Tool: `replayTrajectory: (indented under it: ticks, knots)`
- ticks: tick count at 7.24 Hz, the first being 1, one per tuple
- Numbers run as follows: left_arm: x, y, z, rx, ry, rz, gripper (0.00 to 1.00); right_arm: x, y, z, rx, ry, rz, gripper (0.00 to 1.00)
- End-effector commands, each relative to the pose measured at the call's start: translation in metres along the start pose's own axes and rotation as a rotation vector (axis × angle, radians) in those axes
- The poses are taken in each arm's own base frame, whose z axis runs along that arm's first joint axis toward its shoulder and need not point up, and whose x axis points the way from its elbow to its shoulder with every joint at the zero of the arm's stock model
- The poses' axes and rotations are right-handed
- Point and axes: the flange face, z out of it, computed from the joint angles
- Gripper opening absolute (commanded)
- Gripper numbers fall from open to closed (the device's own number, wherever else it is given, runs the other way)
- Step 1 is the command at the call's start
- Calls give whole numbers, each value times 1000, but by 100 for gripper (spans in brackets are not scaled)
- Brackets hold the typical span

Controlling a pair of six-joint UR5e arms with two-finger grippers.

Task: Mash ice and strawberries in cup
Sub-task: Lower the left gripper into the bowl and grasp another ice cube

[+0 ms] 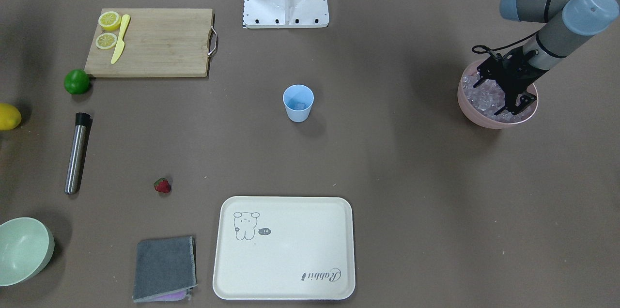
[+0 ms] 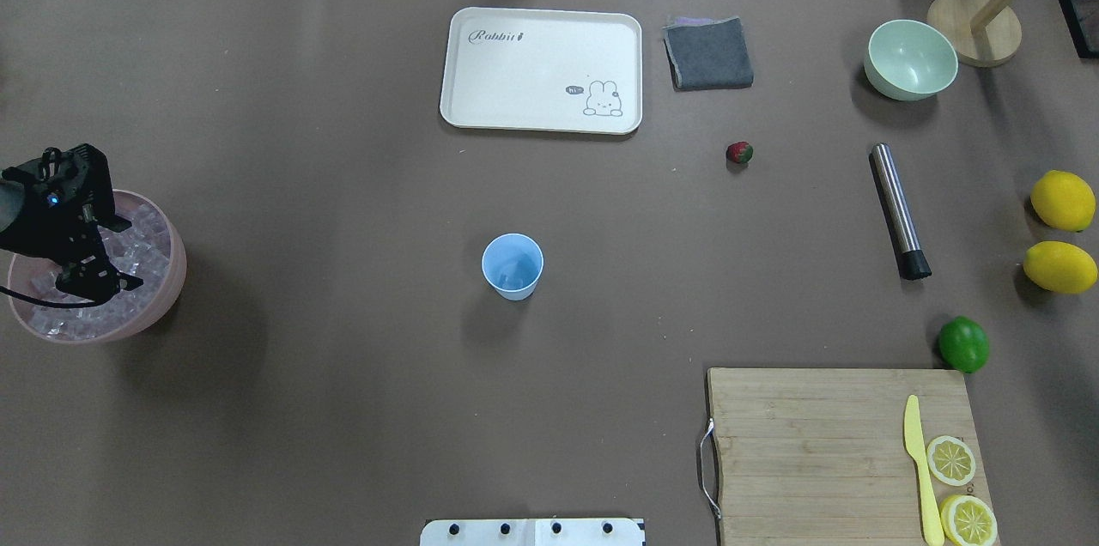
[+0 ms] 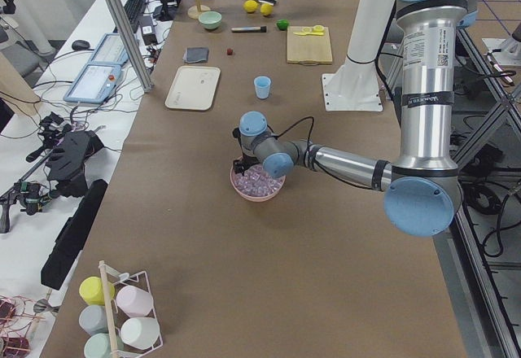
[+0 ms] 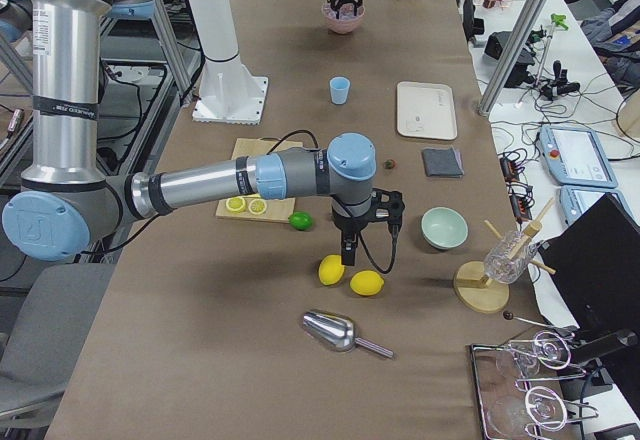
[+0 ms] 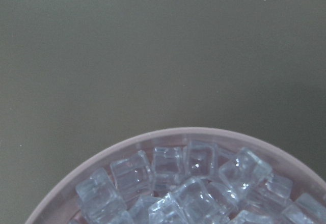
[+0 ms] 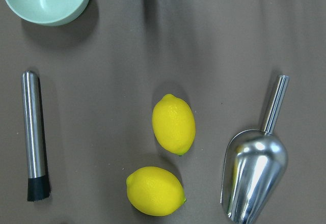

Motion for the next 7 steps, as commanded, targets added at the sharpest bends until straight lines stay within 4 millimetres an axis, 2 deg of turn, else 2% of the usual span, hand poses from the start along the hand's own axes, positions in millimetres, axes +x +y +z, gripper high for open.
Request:
replayTrajectory:
  ticks: [1, 4, 7]
  knots:
    - [1, 3, 1, -6, 1, -5, 0, 0, 0, 0, 3, -1, -3, 100]
    - [0, 4, -5, 6, 25, -15, 0, -3, -1, -2, 8, -3, -7, 100]
    - [-23, 3, -36, 47, 55, -72, 0, -6, -2, -4, 8, -22, -10, 100]
